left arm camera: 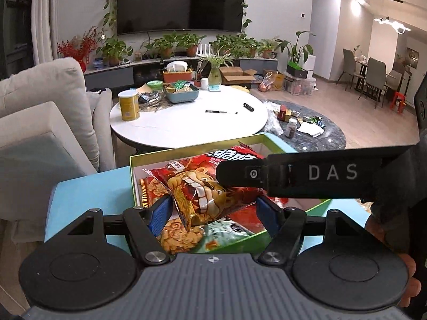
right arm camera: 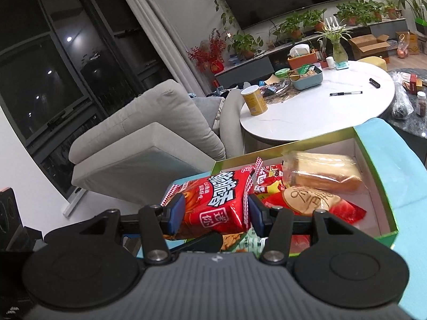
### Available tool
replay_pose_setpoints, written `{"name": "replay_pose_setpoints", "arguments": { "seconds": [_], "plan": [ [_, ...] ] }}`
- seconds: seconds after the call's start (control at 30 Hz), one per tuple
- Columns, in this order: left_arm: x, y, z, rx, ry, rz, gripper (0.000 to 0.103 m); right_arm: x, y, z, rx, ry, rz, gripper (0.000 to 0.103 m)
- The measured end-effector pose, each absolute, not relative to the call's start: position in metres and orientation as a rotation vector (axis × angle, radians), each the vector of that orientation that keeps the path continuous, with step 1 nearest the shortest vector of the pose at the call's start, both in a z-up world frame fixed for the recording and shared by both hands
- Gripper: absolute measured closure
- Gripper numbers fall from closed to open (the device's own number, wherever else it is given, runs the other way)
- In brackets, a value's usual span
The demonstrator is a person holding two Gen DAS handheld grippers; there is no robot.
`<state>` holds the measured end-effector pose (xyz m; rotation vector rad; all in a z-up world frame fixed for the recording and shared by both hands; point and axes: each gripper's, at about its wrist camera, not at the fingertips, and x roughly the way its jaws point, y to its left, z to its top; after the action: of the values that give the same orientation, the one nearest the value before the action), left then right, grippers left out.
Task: Organize snacks
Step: 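Carry the red chip bag into the green box and release it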
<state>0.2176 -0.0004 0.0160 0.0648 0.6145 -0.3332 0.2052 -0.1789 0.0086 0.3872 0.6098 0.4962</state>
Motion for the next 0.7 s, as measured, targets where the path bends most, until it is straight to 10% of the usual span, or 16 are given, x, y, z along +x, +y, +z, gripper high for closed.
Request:
{"name": "replay_pose_setpoints", "arguments": {
  "seconds": [0.7],
  "plan": [
    [0.257,0.023,-0.025,0.041,0.693,-0.227,0.032,0.240,-0.184,-0.023,0.332,0.639,0.371,0.048]
  ]
}}
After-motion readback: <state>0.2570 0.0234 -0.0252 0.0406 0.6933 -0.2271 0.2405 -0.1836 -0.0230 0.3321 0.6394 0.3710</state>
